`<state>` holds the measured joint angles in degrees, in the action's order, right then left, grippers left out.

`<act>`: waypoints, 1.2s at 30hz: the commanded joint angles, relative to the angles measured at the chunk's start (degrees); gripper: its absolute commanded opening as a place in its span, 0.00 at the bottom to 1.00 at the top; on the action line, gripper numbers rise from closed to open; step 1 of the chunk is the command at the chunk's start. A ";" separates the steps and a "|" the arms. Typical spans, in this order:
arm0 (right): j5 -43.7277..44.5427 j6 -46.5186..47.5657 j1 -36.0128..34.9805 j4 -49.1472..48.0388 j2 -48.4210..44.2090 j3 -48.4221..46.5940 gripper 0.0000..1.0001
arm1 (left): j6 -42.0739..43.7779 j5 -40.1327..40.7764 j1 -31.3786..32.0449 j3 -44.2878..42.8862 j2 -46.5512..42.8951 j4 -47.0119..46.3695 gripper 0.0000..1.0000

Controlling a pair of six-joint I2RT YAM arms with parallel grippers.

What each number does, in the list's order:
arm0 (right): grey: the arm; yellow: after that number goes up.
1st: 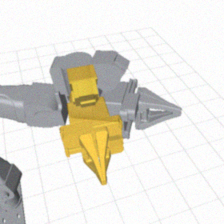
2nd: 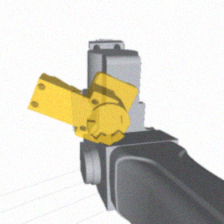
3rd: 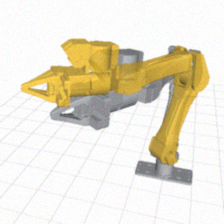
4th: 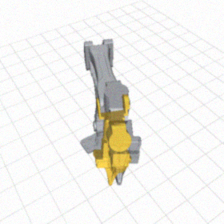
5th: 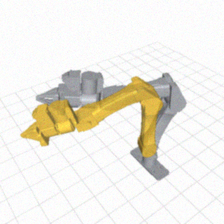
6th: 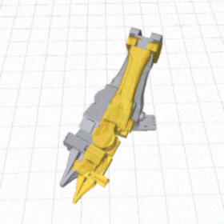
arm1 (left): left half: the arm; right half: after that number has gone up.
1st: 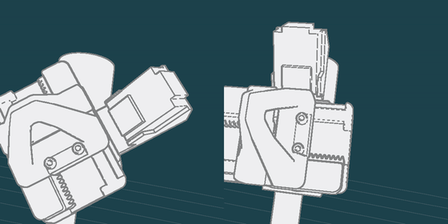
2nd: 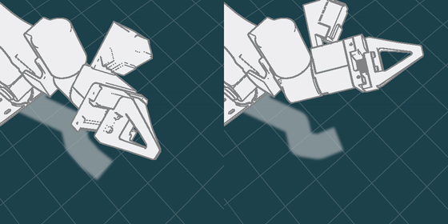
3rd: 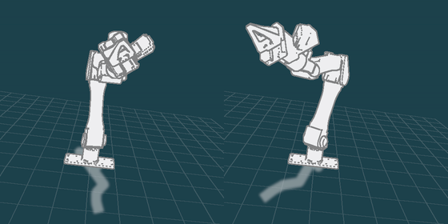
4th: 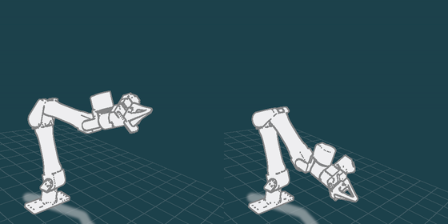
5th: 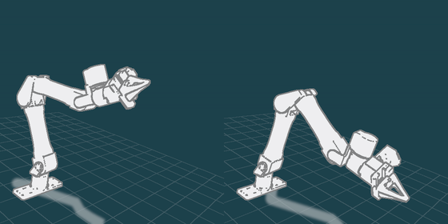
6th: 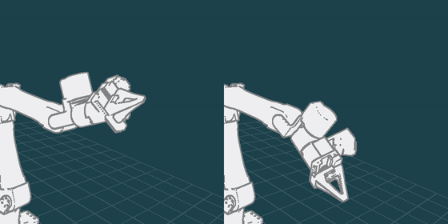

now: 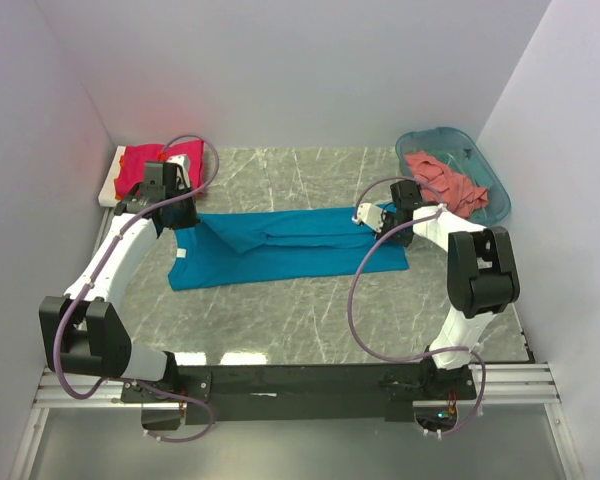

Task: Fold and stack the t-shirts
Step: Fold the tshirt

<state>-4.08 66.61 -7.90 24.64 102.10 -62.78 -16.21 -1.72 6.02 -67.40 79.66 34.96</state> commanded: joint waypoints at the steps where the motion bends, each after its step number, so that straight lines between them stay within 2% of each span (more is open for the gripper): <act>1: 0.03 -0.34 -0.27 -1.09 -1.73 -1.46 0.19 | 0.21 -0.92 -0.31 -1.07 -0.91 -0.77 0.01; 3: -0.23 -0.51 -0.18 -0.74 -2.26 -1.64 0.15 | 0.21 -1.01 -0.31 -1.16 -0.82 -0.77 0.01; 7: -1.02 -1.13 -0.10 0.49 -3.49 -2.25 0.00 | 0.21 -1.01 -0.31 -1.25 -0.91 -0.77 0.01; 16: -3.30 -2.01 -0.18 2.60 -10.07 -0.23 0.00 | 0.12 -1.18 -0.31 -0.90 -2.13 -0.77 0.00; 23: -5.06 -1.92 -0.01 8.48 -17.89 2.22 0.00 | -0.49 -1.18 -0.31 1.65 -6.09 -0.68 0.00; 36: -6.82 -1.83 0.69 14.64 -38.36 16.27 0.00 | -3.04 -3.29 -0.31 8.86 -15.49 1.42 0.01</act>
<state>-9.98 64.88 -7.73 36.93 67.70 -48.77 -18.24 -3.46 6.02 -59.70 66.37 35.55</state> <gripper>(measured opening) 0.007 0.012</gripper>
